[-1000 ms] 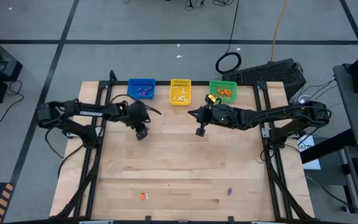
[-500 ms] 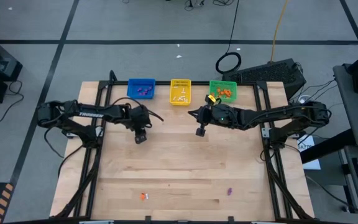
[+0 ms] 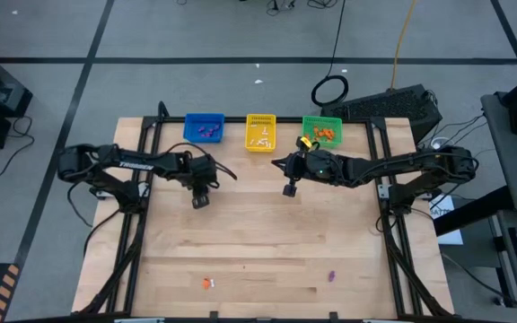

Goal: Sort Halloween decoration
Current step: Put the violet skeleton toy into the blue bin

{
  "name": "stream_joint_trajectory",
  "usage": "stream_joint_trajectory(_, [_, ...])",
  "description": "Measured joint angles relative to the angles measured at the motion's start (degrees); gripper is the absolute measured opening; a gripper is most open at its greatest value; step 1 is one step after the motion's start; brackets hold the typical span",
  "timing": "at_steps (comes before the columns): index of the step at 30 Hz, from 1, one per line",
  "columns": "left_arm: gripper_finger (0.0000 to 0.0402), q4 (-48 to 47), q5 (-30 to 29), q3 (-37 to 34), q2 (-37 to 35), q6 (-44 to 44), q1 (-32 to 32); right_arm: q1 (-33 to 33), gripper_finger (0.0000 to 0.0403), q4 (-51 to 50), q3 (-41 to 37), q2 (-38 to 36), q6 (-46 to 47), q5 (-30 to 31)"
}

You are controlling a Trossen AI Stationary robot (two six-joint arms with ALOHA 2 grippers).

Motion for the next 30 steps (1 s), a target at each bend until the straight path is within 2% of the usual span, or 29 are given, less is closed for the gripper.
stream_joint_trajectory(8, [0.0035,-0.8,0.0,1.1,1.8,1.2,0.0,0.0,0.0,0.1,0.0,0.0,-0.2,0.0])
stream_joint_trajectory(15, [0.0013,-6.8,-7.0,10.9,-0.7,0.3,1.3,0.0,0.0,0.1,0.0,0.0,-0.2,0.0])
stream_joint_trajectory(21, [0.0011,-10.9,-16.9,20.7,-0.7,-2.3,8.4,0.0,0.0,0.1,0.0,0.0,0.0,0.1])
stream_joint_trajectory(26, [0.001,-11.0,-16.5,26.4,0.3,-2.1,17.8,0.0,0.0,0.1,0.0,0.0,0.0,0.1])
stream_joint_trajectory(30, [0.001,-14.4,-16.1,29.3,4.5,-0.7,23.5,0.0,0.0,0.9,0.0,0.0,0.2,0.0])
